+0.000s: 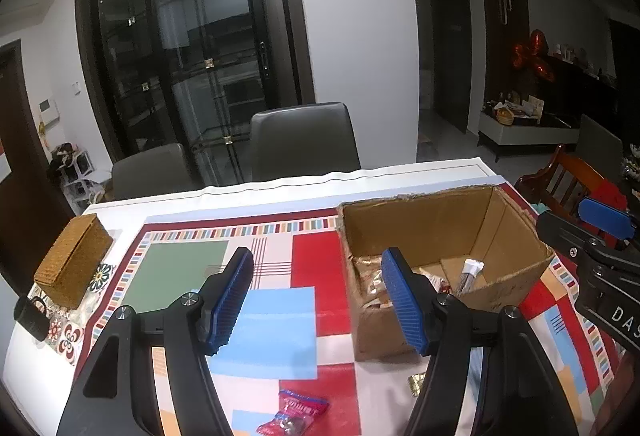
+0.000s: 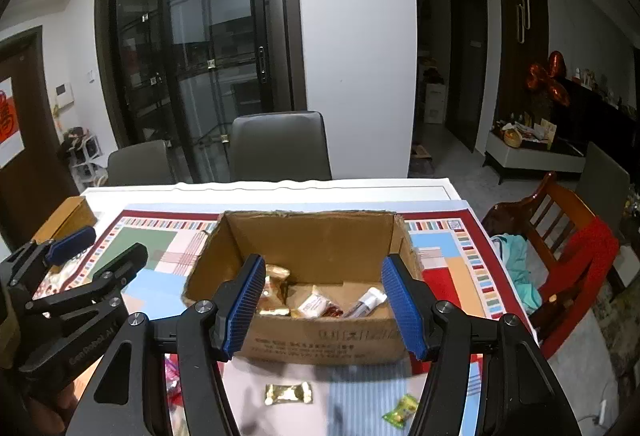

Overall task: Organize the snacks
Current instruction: 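Withdraw both open tools from the box toward the remaining red candy packet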

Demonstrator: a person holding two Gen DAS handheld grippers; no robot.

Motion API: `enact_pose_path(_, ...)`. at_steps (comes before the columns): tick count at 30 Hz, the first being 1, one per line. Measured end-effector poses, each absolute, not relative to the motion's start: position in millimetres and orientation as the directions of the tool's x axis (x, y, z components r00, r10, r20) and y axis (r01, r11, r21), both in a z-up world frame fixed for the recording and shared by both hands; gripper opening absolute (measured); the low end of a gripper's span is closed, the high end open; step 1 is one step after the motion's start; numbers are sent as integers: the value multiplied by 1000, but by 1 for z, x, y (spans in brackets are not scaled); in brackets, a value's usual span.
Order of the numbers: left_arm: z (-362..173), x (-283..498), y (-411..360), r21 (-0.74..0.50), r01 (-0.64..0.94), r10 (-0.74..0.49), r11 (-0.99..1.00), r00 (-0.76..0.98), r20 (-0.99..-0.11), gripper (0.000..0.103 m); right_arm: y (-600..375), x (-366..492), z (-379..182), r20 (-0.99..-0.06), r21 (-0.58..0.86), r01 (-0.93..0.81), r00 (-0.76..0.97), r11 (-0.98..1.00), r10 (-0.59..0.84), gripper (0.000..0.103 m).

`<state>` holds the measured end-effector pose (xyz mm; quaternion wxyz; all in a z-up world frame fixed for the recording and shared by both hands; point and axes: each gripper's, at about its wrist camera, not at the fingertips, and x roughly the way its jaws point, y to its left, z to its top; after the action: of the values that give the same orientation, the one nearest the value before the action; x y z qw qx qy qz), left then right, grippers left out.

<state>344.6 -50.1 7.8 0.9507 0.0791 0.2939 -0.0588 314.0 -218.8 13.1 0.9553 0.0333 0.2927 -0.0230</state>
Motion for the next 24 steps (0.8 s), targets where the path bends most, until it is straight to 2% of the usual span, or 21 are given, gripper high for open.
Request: enact_pose_path(24, -20, 288, 10, 119, 144, -47, 982, 806, -590, 67, -169, 261, -15, -596, 59, 84, 803, 995, -33, 62)
